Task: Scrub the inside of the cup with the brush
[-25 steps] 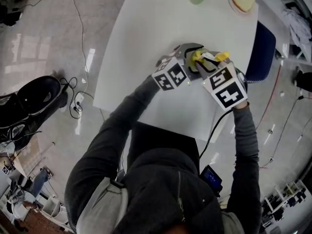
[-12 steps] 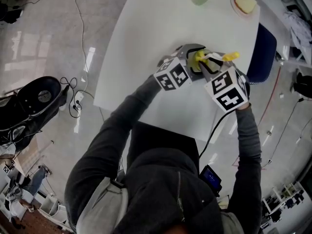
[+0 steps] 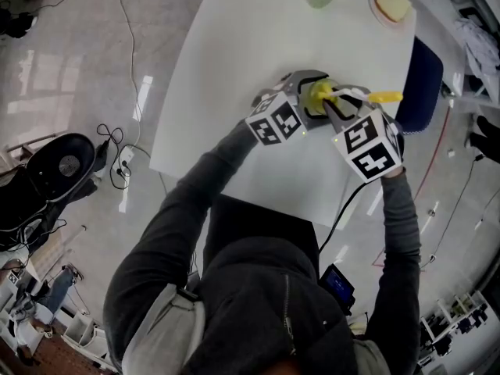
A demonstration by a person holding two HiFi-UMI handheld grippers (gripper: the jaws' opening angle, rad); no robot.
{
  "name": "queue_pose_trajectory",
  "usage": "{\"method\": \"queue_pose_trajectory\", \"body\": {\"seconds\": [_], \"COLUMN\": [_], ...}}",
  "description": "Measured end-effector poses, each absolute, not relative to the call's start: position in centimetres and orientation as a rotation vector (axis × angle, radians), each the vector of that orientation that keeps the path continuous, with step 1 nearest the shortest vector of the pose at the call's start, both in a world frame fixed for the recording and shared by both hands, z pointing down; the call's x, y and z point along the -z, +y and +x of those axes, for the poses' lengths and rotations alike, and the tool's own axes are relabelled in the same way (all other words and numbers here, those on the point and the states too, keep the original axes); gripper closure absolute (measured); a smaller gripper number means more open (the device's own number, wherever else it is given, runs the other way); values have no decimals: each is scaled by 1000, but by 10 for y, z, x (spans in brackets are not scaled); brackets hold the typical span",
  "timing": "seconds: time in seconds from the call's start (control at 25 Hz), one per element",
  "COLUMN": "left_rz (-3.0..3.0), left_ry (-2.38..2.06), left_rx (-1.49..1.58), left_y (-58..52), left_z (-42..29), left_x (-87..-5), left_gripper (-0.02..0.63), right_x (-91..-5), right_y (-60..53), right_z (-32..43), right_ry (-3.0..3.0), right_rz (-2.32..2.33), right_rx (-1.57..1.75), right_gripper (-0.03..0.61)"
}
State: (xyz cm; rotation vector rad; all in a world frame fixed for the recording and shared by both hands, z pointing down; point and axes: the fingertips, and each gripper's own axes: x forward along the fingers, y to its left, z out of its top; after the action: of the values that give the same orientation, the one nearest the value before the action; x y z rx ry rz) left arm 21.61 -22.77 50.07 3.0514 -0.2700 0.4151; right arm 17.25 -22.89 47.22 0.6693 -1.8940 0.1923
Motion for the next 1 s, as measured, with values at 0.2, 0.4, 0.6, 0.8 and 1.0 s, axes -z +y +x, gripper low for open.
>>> {"method": "queue_pose_trajectory", "body": {"seconds": [0.2, 0.4, 0.6, 0.8, 1.0], "left_rz": [3048, 3042, 3040, 3038, 3037], "left_ry": [-270, -268, -270, -269, -270], "left_rx": [-417, -416, -413, -417, -418], "left_y": [-228, -227, -229, -228, -228], "left_z": [217, 217, 218, 219, 219], "left_x": [-502, -502, -503, -505, -503], "left_gripper": [222, 222, 222, 222, 224], "right_x": [-469, -466, -464, -461, -457], "right_y": [-225, -222, -222, -219, -222], "right_z": [175, 175, 173, 167, 160], "right_ry": [-1890, -1884, -1893, -1914, -1932], "right_rz": [667, 673, 690, 717, 743], "right_rx": [-195, -212, -243, -247, -247], "right_gripper": [479, 480, 480, 480, 480]}}
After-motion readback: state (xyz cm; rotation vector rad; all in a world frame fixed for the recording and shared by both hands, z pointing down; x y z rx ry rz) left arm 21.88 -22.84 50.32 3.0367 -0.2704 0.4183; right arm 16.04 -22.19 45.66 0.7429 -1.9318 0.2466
